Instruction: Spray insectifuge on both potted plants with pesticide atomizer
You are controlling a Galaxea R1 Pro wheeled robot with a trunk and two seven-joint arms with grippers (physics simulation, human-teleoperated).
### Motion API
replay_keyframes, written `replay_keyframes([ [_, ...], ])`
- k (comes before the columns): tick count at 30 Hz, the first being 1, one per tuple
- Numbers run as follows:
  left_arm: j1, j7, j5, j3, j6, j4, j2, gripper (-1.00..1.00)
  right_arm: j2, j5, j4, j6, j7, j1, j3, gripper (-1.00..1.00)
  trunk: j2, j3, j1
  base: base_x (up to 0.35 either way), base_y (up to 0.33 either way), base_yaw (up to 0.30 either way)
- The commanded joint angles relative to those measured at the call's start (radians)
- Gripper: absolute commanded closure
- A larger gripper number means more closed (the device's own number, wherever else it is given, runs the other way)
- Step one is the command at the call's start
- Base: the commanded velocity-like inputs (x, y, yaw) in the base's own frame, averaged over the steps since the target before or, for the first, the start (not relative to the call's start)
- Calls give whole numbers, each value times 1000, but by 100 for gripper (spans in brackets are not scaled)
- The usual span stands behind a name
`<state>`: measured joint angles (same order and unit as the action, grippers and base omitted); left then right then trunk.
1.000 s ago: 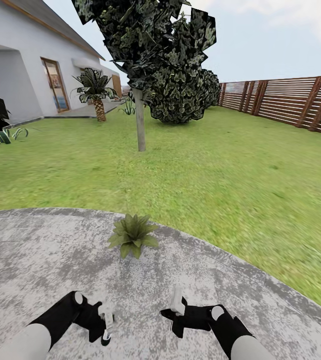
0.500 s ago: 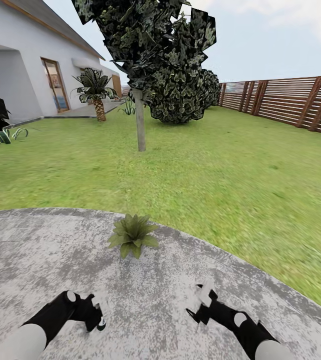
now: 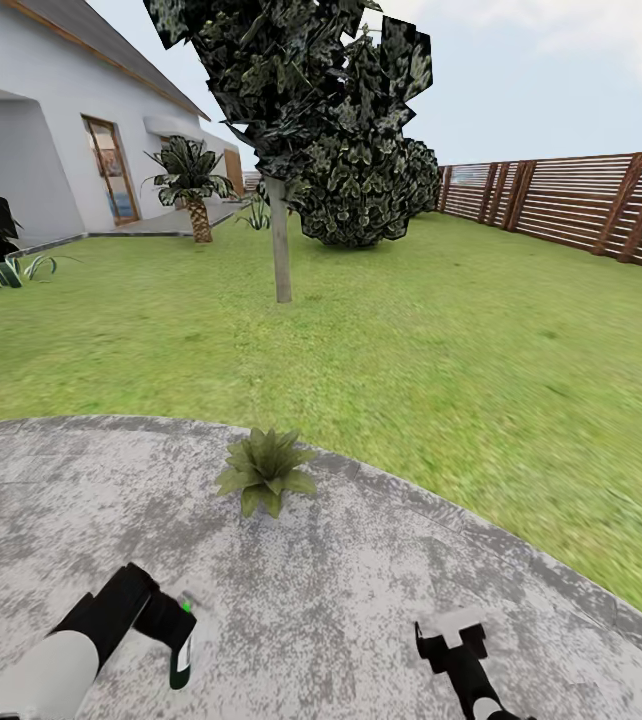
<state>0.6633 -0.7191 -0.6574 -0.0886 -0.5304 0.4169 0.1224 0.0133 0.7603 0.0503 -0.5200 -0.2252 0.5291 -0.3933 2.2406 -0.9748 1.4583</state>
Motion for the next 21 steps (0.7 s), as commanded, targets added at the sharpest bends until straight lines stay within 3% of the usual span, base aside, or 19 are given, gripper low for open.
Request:
replay_keyframes([
  [1,2,-7,-6,-8,-14,2,-1,100,-1,2,-1,-2,-7,0,-5,-100,0,-1,0,0,0,0],
  [2,3,-8,-5,-9,-21,4,-1,100,-1,-20,-1,-2,-7,0,-5,-100,0,-1,0,0,0,0],
  [3,3,-9,-2,-11,-28,31,-2,100,0,-135,-1,1,-6,0,-5,-100,0,-1,0,0,0,0],
  [4,4,-9,-2,-11,-30,42,-3,100,0,-172,-1,0,-5,0,-4,-100,0,-1,0,16,0,0],
  [6,4,-10,-2,-11,-37,53,-7,100,-1,-195,-2,0,-4,0,-3,-100,0,-1,0,159,0,0],
  [7,4,-10,-2,-11,-53,53,-9,100,-1,-196,-3,0,-3,0,-3,-100,0,-1,0,302,0,0],
  [8,5,-10,-1,-11,-123,61,-14,100,-1,-198,-2,0,-3,0,-3,-100,0,-1,0,334,0,0],
  [14,4,-8,-3,-11,-136,66,-15,100,-1,-197,-3,0,-3,0,-1,-100,0,-1,0,337,0,18],
  [21,5,-8,-2,-11,-155,66,-15,100,-1,-197,-3,0,-4,0,-1,-100,0,-1,0,338,0,178],
])
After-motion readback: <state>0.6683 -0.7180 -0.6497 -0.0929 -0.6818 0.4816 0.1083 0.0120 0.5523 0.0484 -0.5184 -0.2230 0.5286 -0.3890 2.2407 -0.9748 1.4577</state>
